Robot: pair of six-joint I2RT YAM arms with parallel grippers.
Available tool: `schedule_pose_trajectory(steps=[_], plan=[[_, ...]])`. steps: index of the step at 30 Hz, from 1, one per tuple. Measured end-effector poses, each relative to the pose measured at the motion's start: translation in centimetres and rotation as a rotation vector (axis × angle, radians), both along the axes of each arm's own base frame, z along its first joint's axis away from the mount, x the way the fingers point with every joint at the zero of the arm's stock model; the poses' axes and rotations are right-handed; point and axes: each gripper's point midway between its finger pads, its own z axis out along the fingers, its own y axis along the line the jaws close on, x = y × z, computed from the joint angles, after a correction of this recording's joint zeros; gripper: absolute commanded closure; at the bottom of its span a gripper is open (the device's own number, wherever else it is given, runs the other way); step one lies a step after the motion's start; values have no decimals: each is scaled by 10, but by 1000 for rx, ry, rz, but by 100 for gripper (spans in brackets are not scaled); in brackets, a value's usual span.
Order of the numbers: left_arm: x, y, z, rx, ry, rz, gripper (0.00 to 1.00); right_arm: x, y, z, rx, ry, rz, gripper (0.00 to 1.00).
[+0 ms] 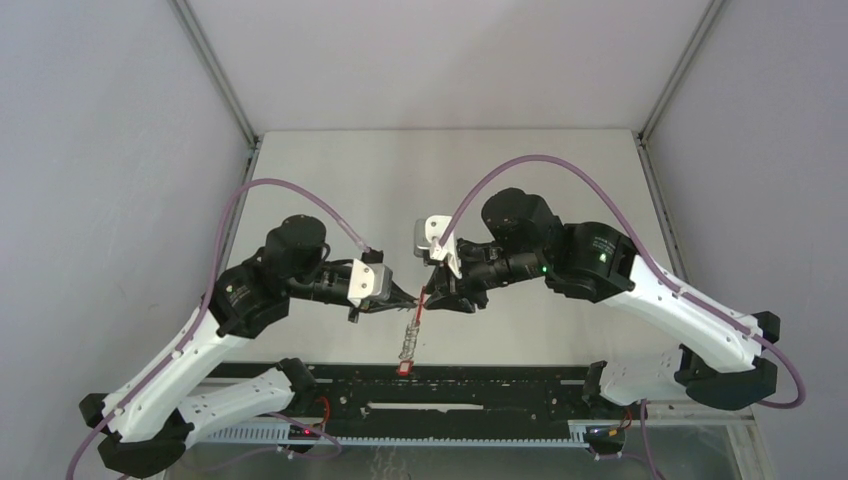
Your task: Put the keys on the keyring
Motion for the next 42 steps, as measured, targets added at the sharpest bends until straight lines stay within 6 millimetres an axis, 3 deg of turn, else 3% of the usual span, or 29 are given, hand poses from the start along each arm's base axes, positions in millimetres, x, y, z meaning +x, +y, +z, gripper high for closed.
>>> schedule_pose_trajectory(steps=[29,36,42], plan=[[-3,-1,2,-5,3,-19,100,1,14,-11,-9,26,37,85],[-3,-1,4,-12,-3,-19,100,1,15,-12,-7,27,40,82],[-4,1,6,-18,-9,-18,100,2,15,-15,-10,35,37,100]])
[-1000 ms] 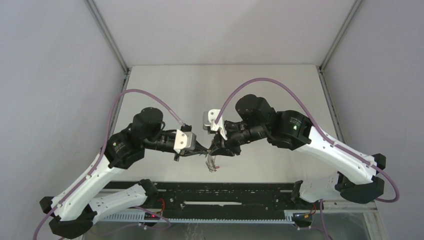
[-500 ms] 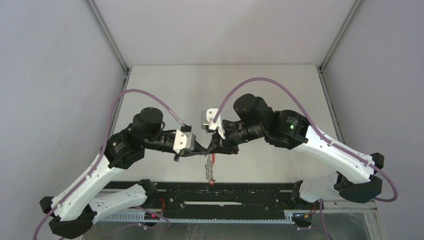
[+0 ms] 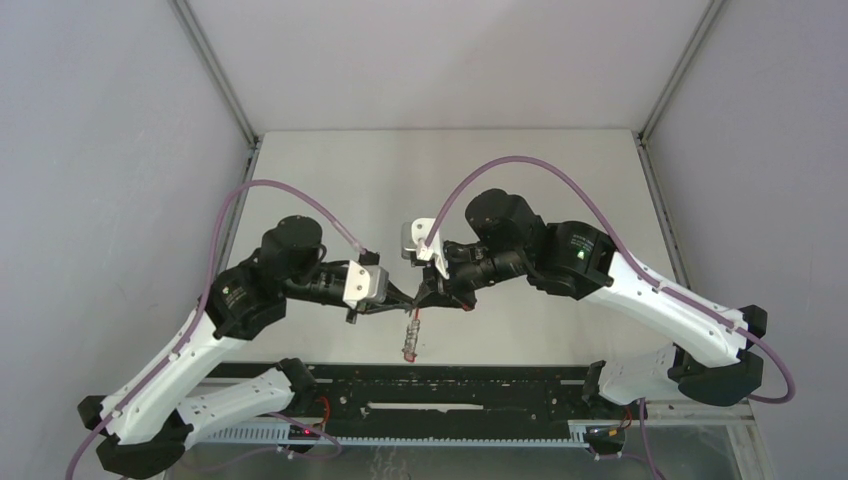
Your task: Put the keys on the keyring
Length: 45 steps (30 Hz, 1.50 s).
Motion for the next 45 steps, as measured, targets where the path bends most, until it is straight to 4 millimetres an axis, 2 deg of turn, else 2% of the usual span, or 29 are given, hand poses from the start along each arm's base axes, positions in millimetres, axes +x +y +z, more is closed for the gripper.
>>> schedule_pose_trajectory(steps=[7,10,11,15,18,22,27,34,38,45], plan=[[-1,1,1,-4,-3,-1,98,0,1,1,8,8,5,100],[-1,1,2,-5,-4,0,70,0,2,1,20,14,5,100],[-1,1,2,-7,-4,0,64,0,2,1,30,14,1,100],[-3,1,7,-27,-15,-7,54,4,-3,-9,76,36,-47,100],[-5,2,12,-43,-28,-11,54,3,-8,-20,112,65,-90,100],[-7,5,14,-53,-52,-19,55,3,-8,-21,195,98,-133,100],[-4,7,16,-57,-95,-10,58,0,-11,-15,315,130,-166,100],[7,10,19,-55,-236,6,62,-4,-13,7,461,157,-168,100],[5,13,26,-78,-297,-2,67,-5,-11,15,502,168,-164,100],[1,15,37,-117,-338,-12,67,-6,-11,22,531,176,-163,100]])
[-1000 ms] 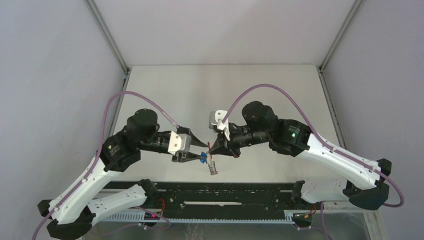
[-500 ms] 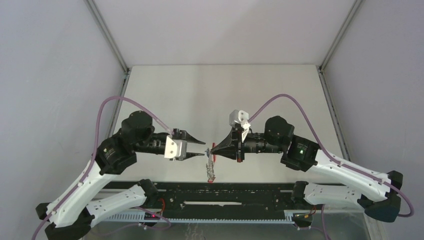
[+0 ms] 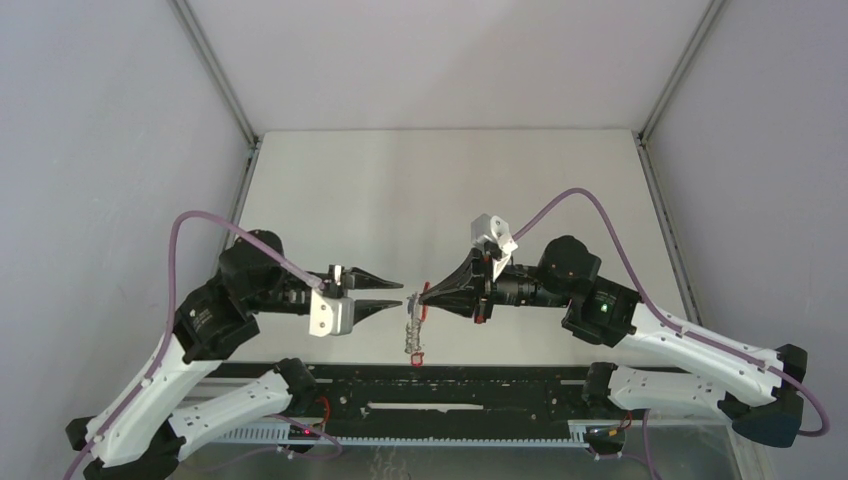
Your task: Put the keys on the keyring
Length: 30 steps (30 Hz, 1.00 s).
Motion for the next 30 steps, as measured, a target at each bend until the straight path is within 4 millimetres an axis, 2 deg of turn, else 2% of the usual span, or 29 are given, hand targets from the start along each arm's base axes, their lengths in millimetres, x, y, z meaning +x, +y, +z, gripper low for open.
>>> schedule_pose_trajectory(steps=[18,27,30], plan=[[-4,-3,-1,0,-22,-35,69,-5,2,1,7,13,38,100],[-5,-8,-9,21,-2,-53,86,-5,2,1,7,14,40,100],[-5,-9,-10,22,-1,-54,89,-5,2,1,7,14,39,100]])
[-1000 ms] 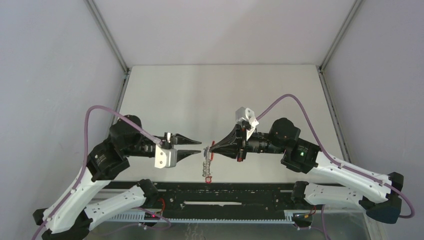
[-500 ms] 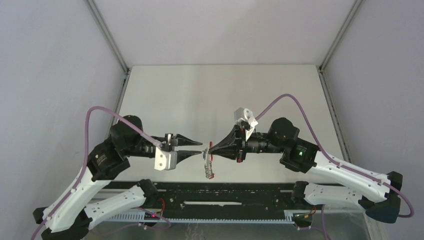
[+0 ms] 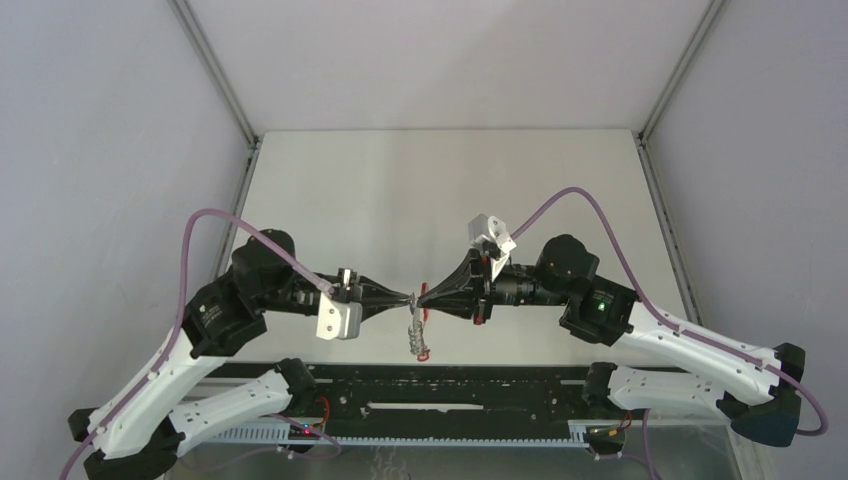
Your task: Put the keys on the keyring
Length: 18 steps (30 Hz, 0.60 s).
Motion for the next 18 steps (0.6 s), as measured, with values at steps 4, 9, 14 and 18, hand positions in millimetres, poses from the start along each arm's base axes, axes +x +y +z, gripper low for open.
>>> schedule_pose_trajectory(steps=[4,9,14,18], plan=[[-1,0,0,0,-1,-2,91,1,0,0,0,2,-3,100],[-1,0,-1,1,-9,-5,94,2,0,0,0,4,-9,100],[-2,-1,-6,9,-40,-15,94,3,0,0,-2,8,-16,100],[-2,-1,-9,17,-85,-23,94,5,0,-1,-2,9,-23,100]])
